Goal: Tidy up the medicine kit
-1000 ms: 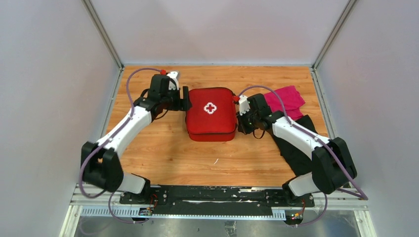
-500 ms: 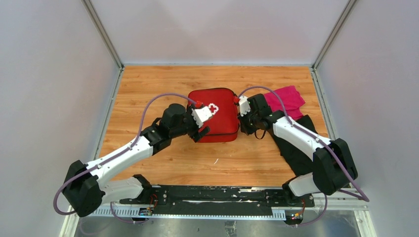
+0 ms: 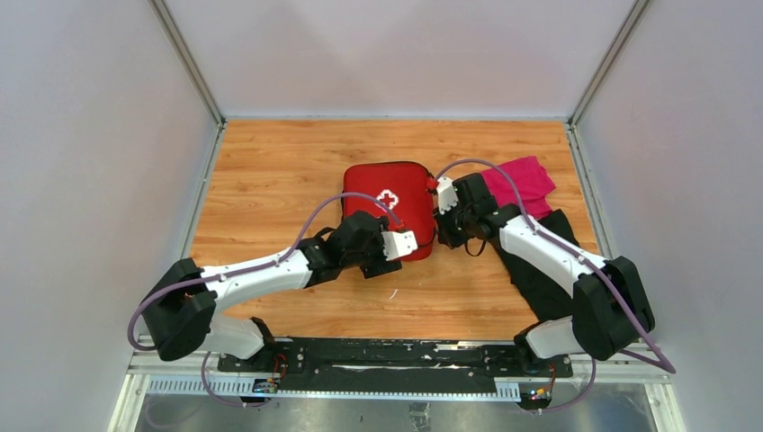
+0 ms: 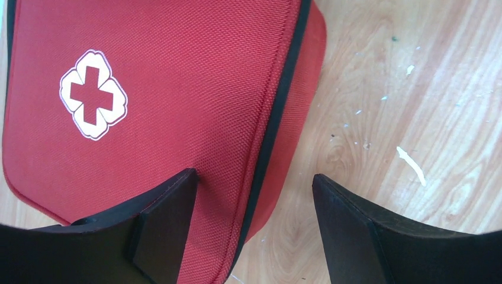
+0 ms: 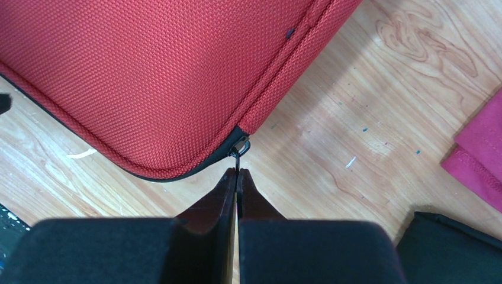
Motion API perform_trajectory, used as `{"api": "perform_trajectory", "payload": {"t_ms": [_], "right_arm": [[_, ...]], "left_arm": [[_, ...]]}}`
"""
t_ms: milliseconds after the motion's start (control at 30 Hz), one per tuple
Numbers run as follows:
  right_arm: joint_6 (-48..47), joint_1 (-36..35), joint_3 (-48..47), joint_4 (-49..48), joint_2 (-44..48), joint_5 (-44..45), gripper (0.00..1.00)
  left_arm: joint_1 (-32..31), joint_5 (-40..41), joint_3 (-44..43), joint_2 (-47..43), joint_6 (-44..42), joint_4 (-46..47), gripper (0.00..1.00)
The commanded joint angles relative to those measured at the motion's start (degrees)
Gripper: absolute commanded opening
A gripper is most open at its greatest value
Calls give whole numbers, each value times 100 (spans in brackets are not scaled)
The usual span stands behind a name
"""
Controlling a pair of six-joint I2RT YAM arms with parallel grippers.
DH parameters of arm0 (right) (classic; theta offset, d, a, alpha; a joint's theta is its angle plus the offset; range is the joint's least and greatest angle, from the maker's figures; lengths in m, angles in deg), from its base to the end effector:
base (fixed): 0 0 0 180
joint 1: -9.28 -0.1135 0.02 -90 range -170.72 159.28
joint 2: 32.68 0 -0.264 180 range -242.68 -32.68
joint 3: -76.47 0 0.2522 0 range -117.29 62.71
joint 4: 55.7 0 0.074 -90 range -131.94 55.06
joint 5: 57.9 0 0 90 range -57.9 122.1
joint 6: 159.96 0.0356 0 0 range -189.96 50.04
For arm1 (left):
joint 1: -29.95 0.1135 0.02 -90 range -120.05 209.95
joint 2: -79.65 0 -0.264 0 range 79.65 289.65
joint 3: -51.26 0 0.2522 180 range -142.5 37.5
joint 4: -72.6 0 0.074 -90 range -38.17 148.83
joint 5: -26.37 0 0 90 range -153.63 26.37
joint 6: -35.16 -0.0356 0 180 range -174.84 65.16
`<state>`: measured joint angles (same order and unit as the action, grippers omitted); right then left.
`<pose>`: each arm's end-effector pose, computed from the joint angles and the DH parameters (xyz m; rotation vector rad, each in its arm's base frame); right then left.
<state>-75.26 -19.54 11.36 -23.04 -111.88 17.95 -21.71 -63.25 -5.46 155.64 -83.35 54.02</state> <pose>0.2494 0.1472 0.2324 -0.8195 2.2667 0.4870 0.1743 -0.2200 0.2192 1.4395 1.7160 -0.2127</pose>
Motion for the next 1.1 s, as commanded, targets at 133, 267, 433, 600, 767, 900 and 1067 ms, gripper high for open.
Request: {"api": "perform_trajectory", "payload": {"t_ms": [133,267,433,600,767,900,1067], "right_arm": [[477,34,319,423,467,-342,0],[660,25,493,475,616,-380,0],[803,10,560,563,716,-390,0],[1097,-293,662,587,937,-568,0],[1395,-957,751,710,1121,-296,0],[1732,-1419,818,514,1164,-238,0],[2230,-1772,805,-389,945,-398,0]], "left_arm": [[-72,1142,112,222,1048,635,68],[-72,1271,154,359,1181,646,62],[-72,1078,174,459,1356,648,54],[-72,1061,153,581,1529,649,51],[-72,1088,107,641,1560,649,50],[-72,1117,113,661,1537,649,50],[-72,1043,78,706,1551,649,52]]}}
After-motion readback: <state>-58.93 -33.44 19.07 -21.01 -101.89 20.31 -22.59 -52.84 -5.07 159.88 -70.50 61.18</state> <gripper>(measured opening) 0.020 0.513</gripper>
